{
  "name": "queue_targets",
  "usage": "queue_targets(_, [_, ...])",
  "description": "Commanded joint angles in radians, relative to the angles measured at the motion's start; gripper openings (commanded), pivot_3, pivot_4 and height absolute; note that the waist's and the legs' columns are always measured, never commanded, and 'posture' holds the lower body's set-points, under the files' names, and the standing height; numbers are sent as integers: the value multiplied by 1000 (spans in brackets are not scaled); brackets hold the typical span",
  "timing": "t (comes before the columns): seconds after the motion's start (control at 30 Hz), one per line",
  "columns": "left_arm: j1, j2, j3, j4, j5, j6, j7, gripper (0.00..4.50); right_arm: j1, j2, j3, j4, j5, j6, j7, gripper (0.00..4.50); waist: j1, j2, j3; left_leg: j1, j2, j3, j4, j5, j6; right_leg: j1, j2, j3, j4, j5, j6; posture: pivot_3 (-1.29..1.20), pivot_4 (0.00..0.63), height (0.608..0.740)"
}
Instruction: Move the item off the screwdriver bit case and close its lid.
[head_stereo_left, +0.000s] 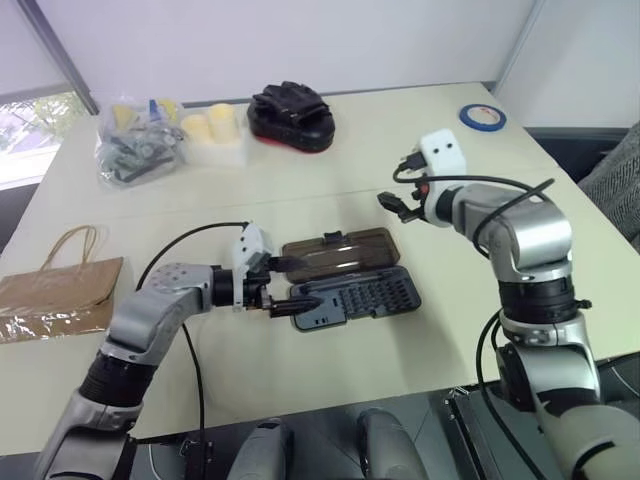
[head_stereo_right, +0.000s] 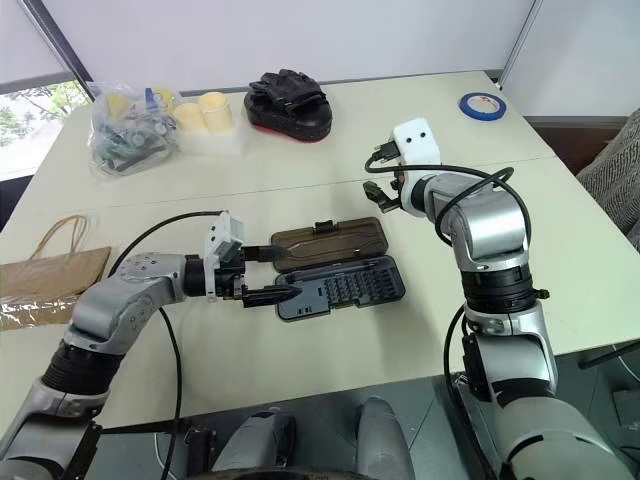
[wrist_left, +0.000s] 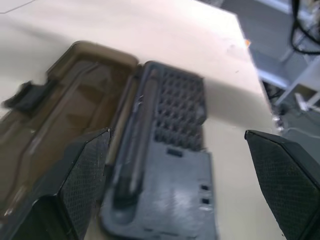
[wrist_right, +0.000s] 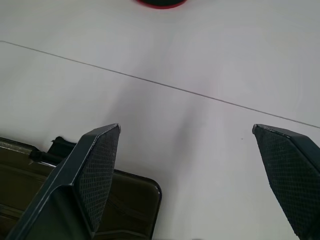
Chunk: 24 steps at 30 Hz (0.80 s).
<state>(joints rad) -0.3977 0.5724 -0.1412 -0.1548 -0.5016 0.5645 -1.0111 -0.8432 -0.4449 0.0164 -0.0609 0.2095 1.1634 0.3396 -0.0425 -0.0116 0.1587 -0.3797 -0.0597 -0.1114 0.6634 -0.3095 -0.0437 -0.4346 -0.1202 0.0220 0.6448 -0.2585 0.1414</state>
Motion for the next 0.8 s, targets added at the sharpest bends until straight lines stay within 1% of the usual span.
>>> queue_targets(0.03, [-4,-10,5,-11,18,-57,-11,3062,-9,9,-13,-30,5,-21,-1,4500,0,0,0,0,0,0,0,0,0,0,0,0,0,0,0,0,150,740])
queue_targets(0.1, [-3,-7,-2,-17,25,-68,-24,2089,-7,7,-10,-29,2,-24,1,4500,1,0,0,0,0,0,0,0,0,0,0,0,0,0,0,0,150,740])
queue_targets(0.13, [-2,-6,-6,-20,28,-71,-30,1435,-6,5,-9,-29,1,-26,2,4500,2,0,0,0,0,0,0,0,0,0,0,0,0,0,0,0,150,740])
queue_targets(0.17, [-2,-5,-9,-22,30,-74,-36,900,-6,4,-7,-26,1,-31,5,4500,2,0,0,0,0,0,0,0,0,0,0,0,0,0,0,0,150,740])
queue_targets(0.23, [-3,-4,-12,-29,27,-69,-48,34,-5,2,-6,-20,-1,-38,7,4500,1,0,0,0,0,0,0,0,0,0,0,0,0,0,0,0,150,740])
queue_targets(0.4, [-2,21,-37,-39,14,-34,-116,34,-2,-11,6,-3,-9,-64,18,4500,0,0,0,0,0,0,0,0,0,0,0,0,0,0,0,0,150,740])
queue_targets(0.6, [-10,52,-105,45,95,-73,-176,34,-7,-56,51,81,-37,-148,72,4500,0,0,0,0,0,0,0,0,0,0,0,0,0,0,0,0,150,740])
queue_targets(0.8, [-27,34,-141,138,175,-145,-179,34,-76,-101,126,258,-67,-230,190,4500,-1,0,0,0,0,1,0,0,0,0,0,0,0,0,0,0,150,740])
